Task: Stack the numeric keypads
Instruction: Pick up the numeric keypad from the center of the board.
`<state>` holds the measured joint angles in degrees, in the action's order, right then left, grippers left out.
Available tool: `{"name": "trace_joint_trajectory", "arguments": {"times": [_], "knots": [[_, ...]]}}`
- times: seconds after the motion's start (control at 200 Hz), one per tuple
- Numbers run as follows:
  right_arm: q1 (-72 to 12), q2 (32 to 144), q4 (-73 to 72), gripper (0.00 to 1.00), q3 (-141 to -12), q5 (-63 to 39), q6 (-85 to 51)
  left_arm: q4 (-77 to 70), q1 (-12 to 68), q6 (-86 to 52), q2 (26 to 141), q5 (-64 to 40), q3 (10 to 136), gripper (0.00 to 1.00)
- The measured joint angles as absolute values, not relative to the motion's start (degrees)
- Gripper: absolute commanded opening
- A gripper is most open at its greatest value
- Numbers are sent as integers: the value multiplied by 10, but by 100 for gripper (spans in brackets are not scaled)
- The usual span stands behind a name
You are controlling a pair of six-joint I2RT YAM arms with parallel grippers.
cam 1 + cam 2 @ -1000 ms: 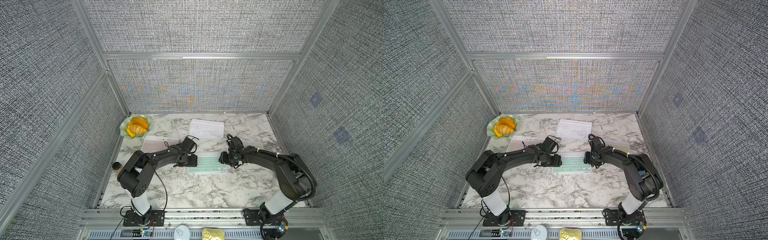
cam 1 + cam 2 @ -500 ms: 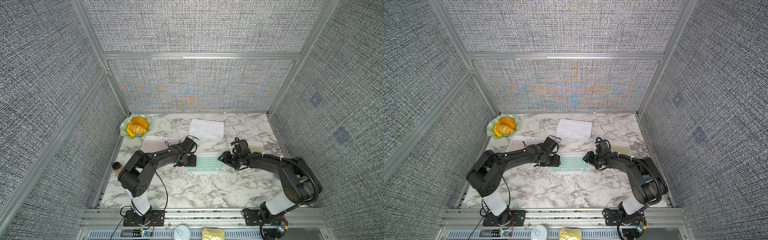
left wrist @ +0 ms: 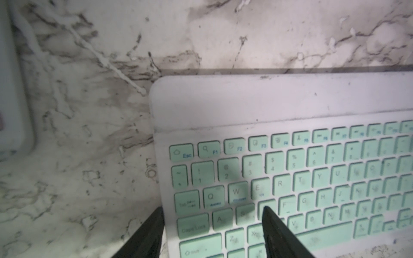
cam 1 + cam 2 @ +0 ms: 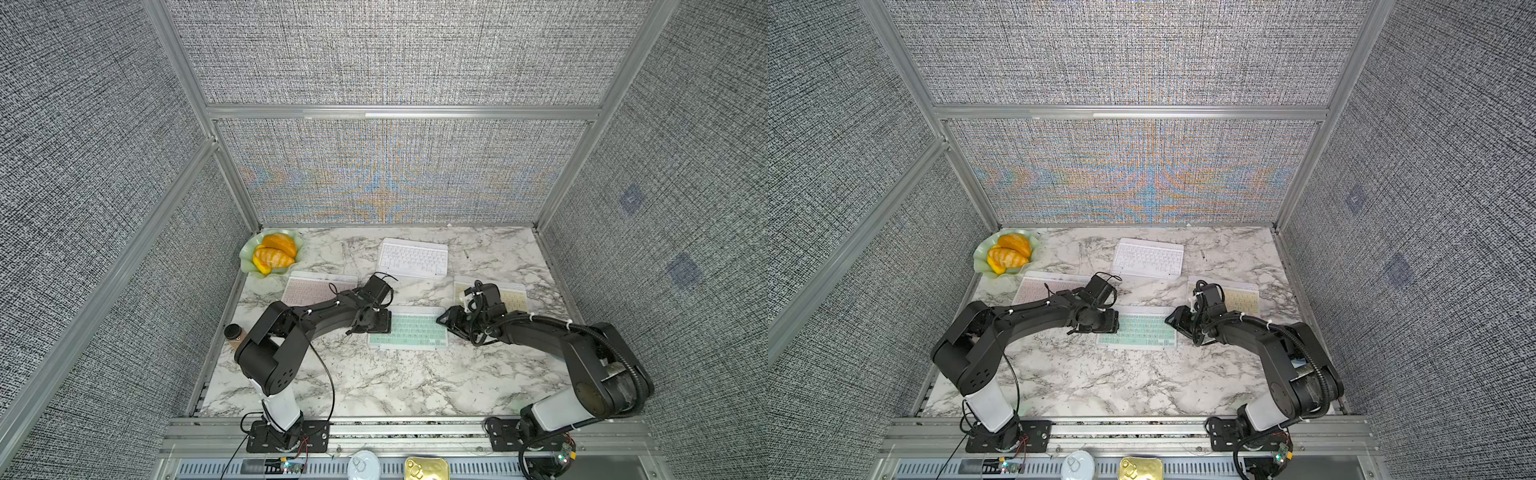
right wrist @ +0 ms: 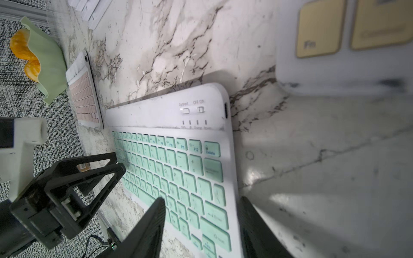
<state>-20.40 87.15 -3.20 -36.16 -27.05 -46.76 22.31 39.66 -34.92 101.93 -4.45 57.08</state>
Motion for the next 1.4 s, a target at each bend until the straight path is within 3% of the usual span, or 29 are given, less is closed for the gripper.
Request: {"name": "trace_joint_trajectory", "arguments": {"times": [0.92,1.401], "knots": [[-202,809,-56,54,-333,-295,-496,170,397,-330,1007,-44,537,69],[-202,760,7,54,-341,-312,-463,72,396,-289,1005,-28,505,69]]}}
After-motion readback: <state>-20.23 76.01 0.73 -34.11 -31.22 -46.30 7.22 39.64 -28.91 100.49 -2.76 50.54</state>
